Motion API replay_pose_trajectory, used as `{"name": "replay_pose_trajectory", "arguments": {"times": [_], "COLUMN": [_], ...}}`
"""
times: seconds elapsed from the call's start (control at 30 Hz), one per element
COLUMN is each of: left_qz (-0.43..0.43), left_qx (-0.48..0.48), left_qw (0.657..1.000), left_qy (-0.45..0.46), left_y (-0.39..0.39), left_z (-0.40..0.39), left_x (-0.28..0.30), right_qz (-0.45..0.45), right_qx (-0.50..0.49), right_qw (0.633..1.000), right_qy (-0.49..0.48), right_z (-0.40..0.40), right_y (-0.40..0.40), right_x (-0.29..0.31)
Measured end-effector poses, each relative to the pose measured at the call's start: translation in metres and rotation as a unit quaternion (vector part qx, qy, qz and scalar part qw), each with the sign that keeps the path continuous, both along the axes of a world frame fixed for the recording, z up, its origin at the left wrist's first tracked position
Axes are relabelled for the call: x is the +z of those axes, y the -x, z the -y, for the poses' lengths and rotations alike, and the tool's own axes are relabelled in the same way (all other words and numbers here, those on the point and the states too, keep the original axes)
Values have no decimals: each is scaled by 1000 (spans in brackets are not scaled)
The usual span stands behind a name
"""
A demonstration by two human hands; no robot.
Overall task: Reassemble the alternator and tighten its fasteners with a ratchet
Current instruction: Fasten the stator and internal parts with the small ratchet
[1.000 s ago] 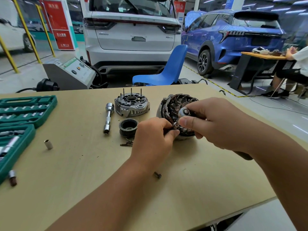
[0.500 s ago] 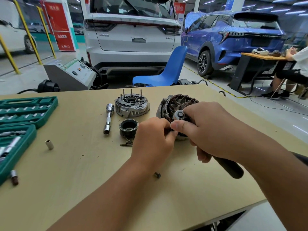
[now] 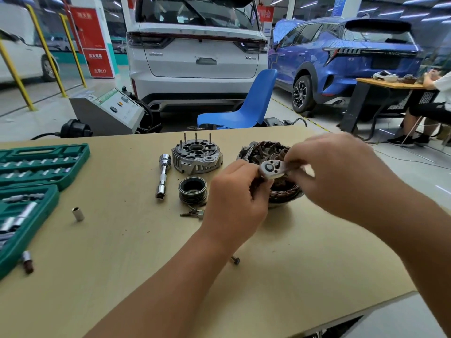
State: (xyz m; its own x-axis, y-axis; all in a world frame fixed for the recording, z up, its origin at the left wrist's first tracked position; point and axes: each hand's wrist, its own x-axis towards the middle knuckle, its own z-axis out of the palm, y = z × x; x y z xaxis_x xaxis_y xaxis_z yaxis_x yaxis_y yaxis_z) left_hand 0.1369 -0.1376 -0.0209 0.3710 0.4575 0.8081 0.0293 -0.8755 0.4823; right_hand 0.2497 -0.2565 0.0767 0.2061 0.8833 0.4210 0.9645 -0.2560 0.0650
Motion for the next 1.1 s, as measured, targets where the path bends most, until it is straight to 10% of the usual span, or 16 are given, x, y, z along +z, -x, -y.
{"name": "replay_pose_trajectory", "arguments": {"times": [0.13, 0.27, 0.43, 0.57, 0.7, 0.83, 1.0, 1.1], "left_qz": [10, -18, -9, -28, 7, -1, 16, -1], "left_qx": [9, -15, -16, -45, -48, -56, -61, -85], "left_qw": [1000, 1000, 1000, 998, 998, 997, 995, 994], "left_qy": [16, -4, 17, 18, 50, 43, 79, 74], "left_y": [-2, 1, 0, 0, 2, 1, 3, 4], "left_z": [1, -5, -5, -8, -6, -8, -11, -12], "left_x": [2, 1, 1, 1, -1, 0, -3, -2], "right_qz": [-133, -23, -191, -31, -173, -10, -171, -61], "right_qx": [7, -55, 15, -44, 41, -50, 48, -32], "right_qw": [986, 998, 976, 999, 979, 999, 980, 998], "right_qy": [103, -15, 107, -6, 101, -10, 93, 3], "right_z": [1, 1, 3, 3, 2, -2, 0, 1], "right_y": [9, -2, 10, 3, 21, 10, 20, 8], "right_x": [-4, 0, -1, 1, -6, -3, -8, -5]}}
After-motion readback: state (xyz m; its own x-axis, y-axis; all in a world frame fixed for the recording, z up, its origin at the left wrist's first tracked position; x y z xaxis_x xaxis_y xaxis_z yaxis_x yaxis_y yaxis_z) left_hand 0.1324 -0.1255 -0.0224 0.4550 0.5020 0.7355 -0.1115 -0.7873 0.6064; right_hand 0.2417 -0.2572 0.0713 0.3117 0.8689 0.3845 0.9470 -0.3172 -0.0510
